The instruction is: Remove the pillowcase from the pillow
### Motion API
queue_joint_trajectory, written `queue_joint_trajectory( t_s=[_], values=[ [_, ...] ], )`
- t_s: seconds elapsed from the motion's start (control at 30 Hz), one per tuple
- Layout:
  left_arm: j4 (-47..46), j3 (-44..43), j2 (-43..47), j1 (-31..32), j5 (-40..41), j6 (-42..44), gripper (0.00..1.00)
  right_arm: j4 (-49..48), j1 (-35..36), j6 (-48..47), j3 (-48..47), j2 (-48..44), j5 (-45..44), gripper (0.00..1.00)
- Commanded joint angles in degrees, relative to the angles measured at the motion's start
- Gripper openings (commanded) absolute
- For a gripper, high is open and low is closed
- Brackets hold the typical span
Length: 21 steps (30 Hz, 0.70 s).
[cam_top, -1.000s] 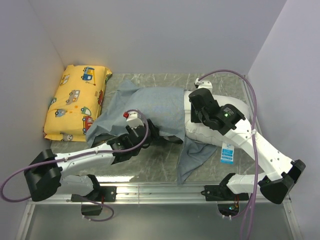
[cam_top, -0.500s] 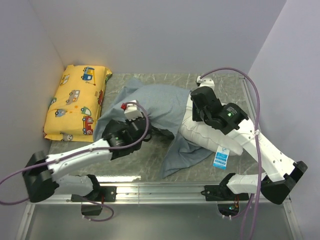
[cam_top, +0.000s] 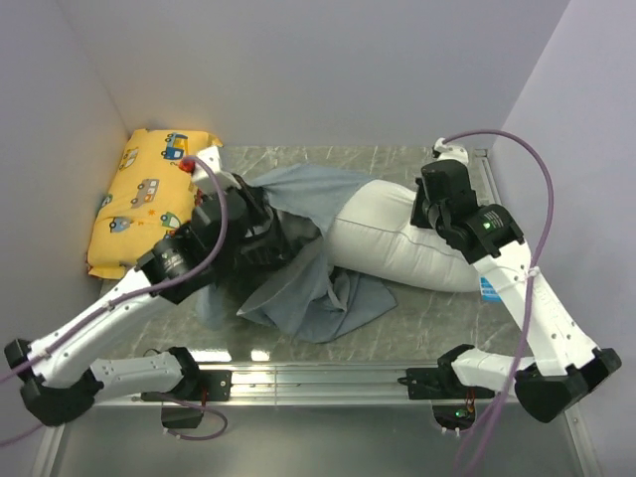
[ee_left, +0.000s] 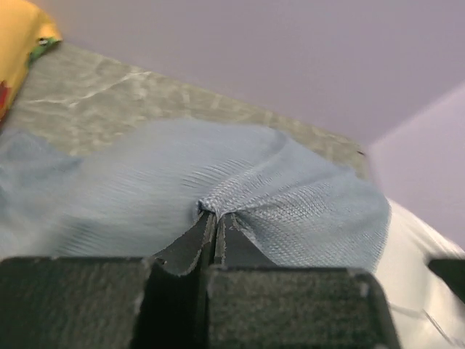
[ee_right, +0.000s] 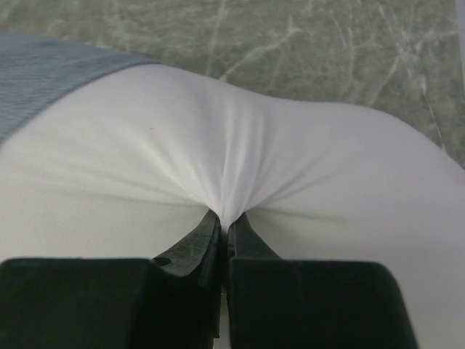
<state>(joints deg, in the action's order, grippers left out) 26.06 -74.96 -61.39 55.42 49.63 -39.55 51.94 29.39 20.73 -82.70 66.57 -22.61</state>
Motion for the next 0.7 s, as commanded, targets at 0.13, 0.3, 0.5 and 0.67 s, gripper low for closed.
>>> queue_joint_trajectory(
  t_s=[0.13, 0.3, 0.5, 0.67],
  values=[
    [-4.8, 12.8, 6.5, -38.4, -19.4, -0.8, 0.00, -9.9, -13.7, -0.3, 6.4, -0.8, -0.6, 0.00],
    [-10.7, 20.5, 4.6, -42.9, -35.7, -2.0, 0.01, -11.8, -14.1, 0.2, 8.0, -0.4, 5.5, 0.00],
    [-15.5, 27.9, 3.5, -36.8, -36.7, -3.3, 0.00, -13.2, -7.5, -1.2, 10.4, -1.3, 4.1, 0.22],
    [-16.6, 29.6, 2.1, -31.7, -35.7, -4.0, 0.01, -16.2, 8.4, -3.7, 9.6, -3.3, -0.2, 0.67]
  ],
)
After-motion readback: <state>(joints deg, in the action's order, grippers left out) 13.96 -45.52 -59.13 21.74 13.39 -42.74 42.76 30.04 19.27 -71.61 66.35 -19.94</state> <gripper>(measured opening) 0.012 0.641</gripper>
